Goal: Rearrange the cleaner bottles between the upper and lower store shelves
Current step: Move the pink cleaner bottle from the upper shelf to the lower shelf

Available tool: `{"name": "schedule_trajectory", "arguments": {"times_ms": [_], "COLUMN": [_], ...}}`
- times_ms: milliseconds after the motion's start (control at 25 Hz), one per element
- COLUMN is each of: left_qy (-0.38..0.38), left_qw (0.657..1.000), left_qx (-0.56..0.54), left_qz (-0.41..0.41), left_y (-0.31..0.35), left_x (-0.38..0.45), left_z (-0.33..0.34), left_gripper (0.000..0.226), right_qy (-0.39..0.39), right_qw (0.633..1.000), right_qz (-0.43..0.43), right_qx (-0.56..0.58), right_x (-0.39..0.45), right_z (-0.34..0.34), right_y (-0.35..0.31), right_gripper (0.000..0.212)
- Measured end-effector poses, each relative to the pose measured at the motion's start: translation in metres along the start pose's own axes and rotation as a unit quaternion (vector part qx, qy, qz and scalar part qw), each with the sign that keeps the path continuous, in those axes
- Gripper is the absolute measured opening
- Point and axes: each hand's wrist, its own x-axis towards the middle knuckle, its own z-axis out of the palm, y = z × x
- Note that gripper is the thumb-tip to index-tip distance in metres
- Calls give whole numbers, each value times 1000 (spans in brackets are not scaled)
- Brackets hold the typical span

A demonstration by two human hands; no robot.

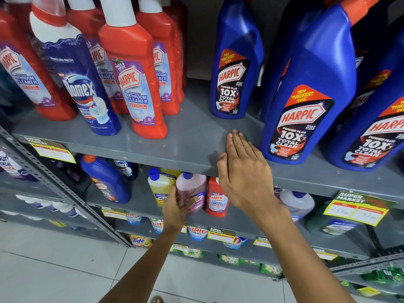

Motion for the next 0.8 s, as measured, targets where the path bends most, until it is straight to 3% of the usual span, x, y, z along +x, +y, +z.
{"name": "schedule_trajectory", "arguments": {"times_ms": [280,560,680,800], "left_qy": [-12,-30,-40,-15], "left_qw": [1000,993,987,982], "left_qx": [-20,115,156,183], "left_qz": [-2,22,5,-28], "left_y": [-4,-29,-37,-43], "left_x": [-2,-31,-40,-29], "left_z": [2,-20,-52,-109], "left_gripper": [67,59,37,15], "right_qy": [12,61,157,201], "right_qw": [1000,998,979,922], "right_qz": [-6,-5,0,-81], "right_qx": [7,30,134,321], "right_x": [-2,-2,-9,-23], "right_z": [2,7,14,35], "right_y": [2,1,-15,-59], "right_gripper": [61,57,54,50]}}
